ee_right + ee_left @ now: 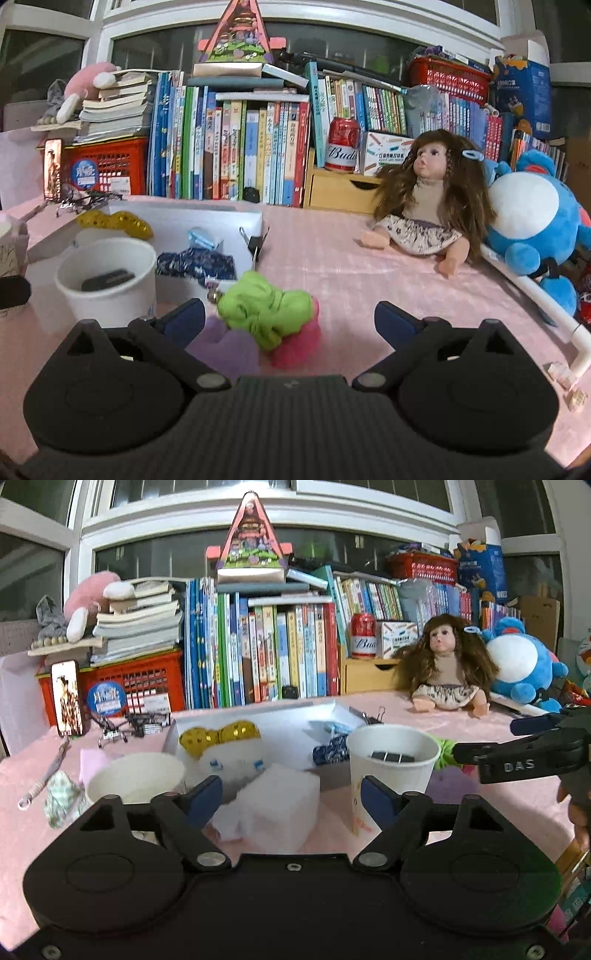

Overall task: Organize soft objects
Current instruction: 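Move the left tool to the white foam block while the right tool moves to the purple fluffy heart, then grasp the white foam block with the left tool while the right tool grasps the purple heart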

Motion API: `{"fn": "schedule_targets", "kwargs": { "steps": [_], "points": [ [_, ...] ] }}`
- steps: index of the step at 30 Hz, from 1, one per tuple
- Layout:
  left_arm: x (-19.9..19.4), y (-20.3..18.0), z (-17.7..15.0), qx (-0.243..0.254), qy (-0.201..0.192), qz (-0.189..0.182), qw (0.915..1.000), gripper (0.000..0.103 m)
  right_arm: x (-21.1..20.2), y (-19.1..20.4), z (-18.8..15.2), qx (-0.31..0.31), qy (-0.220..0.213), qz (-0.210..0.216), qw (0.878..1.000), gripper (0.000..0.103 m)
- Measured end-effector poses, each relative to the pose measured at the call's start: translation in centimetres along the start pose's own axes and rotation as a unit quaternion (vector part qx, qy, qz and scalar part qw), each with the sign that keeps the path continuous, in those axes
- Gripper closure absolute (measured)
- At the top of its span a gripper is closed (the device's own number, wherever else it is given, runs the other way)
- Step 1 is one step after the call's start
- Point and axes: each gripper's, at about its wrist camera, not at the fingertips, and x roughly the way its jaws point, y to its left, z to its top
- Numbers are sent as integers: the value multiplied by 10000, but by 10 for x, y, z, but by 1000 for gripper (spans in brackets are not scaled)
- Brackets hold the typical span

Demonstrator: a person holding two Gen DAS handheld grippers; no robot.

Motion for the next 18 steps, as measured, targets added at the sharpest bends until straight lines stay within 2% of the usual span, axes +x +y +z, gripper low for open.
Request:
{"fn": "schedule_targets", "kwargs": {
  "steps": [5,10,13,16,18],
  "points": [
    [13,1,-10,-257,334,114,9990,55,-5,-4,-10,-45,61,61,10000,2],
    [24,4,-19,-483,523,180,9973,57,-3,-6,-19,-38,230,104,9997,2],
    [28,4,-19,-486,499,257,9972,66,-3,-4,-23,-82,282,129,9995,3],
    [31,3,-16,-476,447,311,9974,65,-2,-2,-24,-133,322,190,9992,3],
    [32,2,-16,-444,347,436,9975,57,-2,0,-25,-163,332,207,9991,3]
  ]
}}
